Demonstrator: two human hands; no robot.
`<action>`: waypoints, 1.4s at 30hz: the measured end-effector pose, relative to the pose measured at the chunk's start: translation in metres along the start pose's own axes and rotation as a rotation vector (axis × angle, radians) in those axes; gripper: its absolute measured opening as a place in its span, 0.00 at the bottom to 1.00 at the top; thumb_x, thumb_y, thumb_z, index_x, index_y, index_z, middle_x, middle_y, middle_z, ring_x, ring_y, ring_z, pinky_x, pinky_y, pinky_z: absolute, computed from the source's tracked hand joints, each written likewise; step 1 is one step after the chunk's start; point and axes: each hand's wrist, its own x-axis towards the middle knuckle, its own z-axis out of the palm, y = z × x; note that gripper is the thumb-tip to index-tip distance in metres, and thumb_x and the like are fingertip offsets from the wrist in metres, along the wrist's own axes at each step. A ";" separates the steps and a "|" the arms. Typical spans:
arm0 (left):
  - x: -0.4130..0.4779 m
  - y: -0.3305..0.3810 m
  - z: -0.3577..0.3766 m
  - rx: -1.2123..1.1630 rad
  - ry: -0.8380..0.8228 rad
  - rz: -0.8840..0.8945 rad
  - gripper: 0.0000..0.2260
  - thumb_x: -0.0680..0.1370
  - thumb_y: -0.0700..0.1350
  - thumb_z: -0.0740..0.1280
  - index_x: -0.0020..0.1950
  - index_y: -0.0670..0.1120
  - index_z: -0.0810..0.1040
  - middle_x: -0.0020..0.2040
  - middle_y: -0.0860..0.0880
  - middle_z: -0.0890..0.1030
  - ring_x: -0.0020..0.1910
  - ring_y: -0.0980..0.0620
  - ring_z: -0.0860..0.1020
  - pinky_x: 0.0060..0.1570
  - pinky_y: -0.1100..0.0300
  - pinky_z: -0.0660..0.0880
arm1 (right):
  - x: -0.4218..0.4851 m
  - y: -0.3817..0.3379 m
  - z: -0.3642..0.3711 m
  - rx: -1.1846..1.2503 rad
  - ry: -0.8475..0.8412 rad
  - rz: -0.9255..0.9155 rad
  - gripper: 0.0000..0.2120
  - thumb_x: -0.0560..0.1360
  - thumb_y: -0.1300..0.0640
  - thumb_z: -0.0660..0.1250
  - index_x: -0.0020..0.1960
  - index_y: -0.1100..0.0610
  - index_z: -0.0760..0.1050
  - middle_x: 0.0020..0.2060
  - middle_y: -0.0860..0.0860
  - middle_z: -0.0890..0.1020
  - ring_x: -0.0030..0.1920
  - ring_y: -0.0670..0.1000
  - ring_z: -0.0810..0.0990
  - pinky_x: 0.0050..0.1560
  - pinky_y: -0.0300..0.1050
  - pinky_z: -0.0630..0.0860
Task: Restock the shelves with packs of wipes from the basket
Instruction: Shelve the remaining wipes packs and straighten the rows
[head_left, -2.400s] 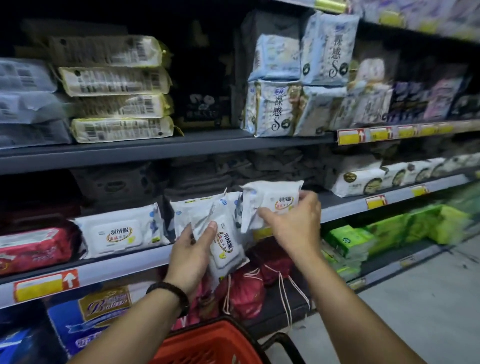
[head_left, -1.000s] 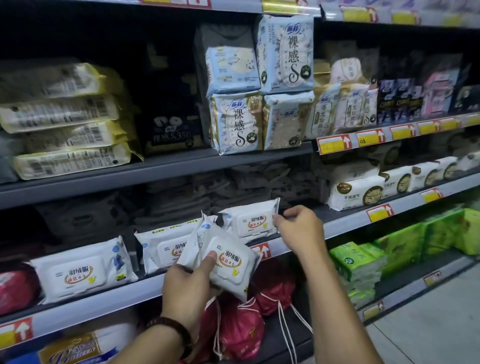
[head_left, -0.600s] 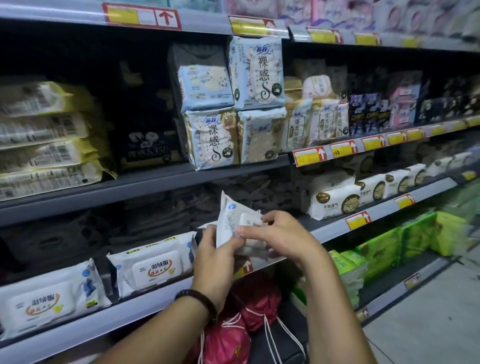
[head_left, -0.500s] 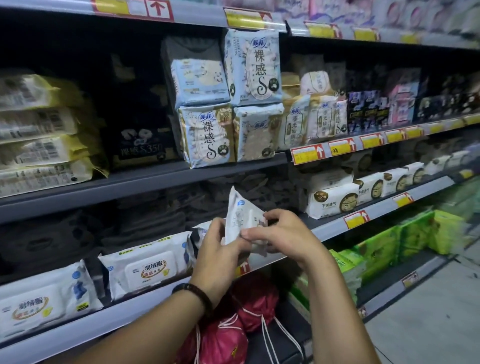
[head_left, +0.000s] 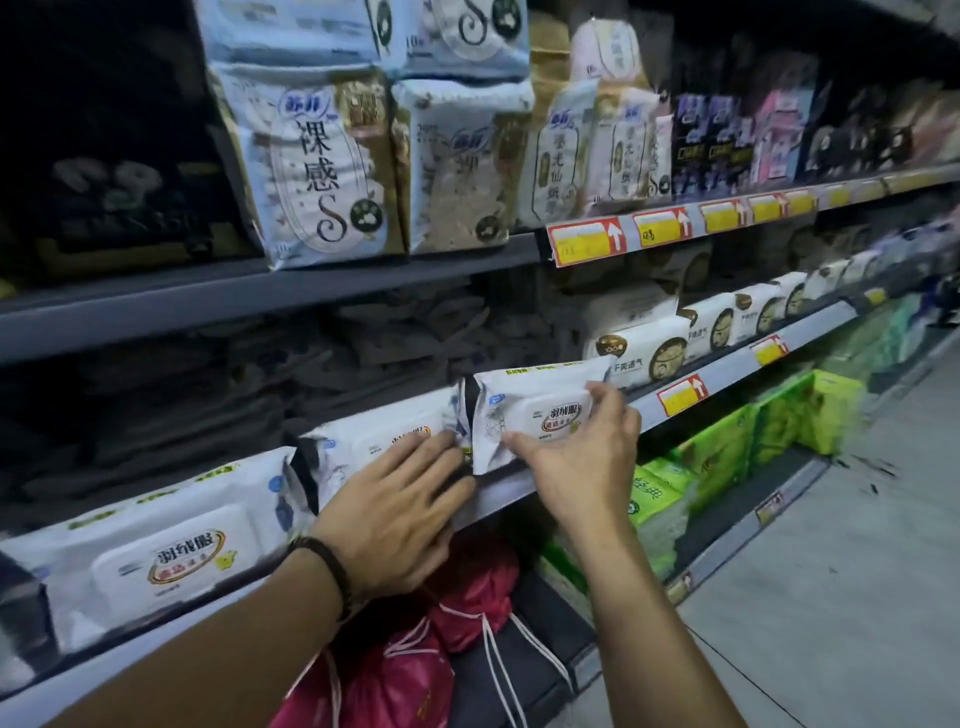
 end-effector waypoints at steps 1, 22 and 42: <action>-0.001 0.000 0.004 -0.029 0.021 0.002 0.24 0.75 0.55 0.66 0.68 0.45 0.79 0.70 0.41 0.78 0.74 0.37 0.74 0.77 0.42 0.64 | 0.001 0.005 0.003 -0.008 0.014 -0.003 0.50 0.58 0.47 0.88 0.73 0.54 0.68 0.67 0.54 0.70 0.66 0.57 0.75 0.68 0.47 0.71; -0.002 -0.004 0.012 -0.035 -0.061 0.027 0.34 0.63 0.57 0.68 0.67 0.45 0.77 0.71 0.36 0.76 0.75 0.33 0.70 0.78 0.39 0.56 | 0.070 -0.016 0.074 -0.460 -0.253 -0.052 0.37 0.72 0.51 0.80 0.71 0.63 0.66 0.71 0.60 0.66 0.72 0.65 0.71 0.72 0.53 0.70; -0.198 0.085 -0.036 -0.357 -0.313 -0.146 0.20 0.67 0.57 0.70 0.55 0.50 0.84 0.50 0.45 0.83 0.51 0.40 0.82 0.53 0.47 0.80 | -0.231 -0.037 0.010 -0.123 -0.429 -0.061 0.06 0.73 0.59 0.72 0.46 0.48 0.78 0.40 0.47 0.83 0.43 0.50 0.83 0.50 0.50 0.81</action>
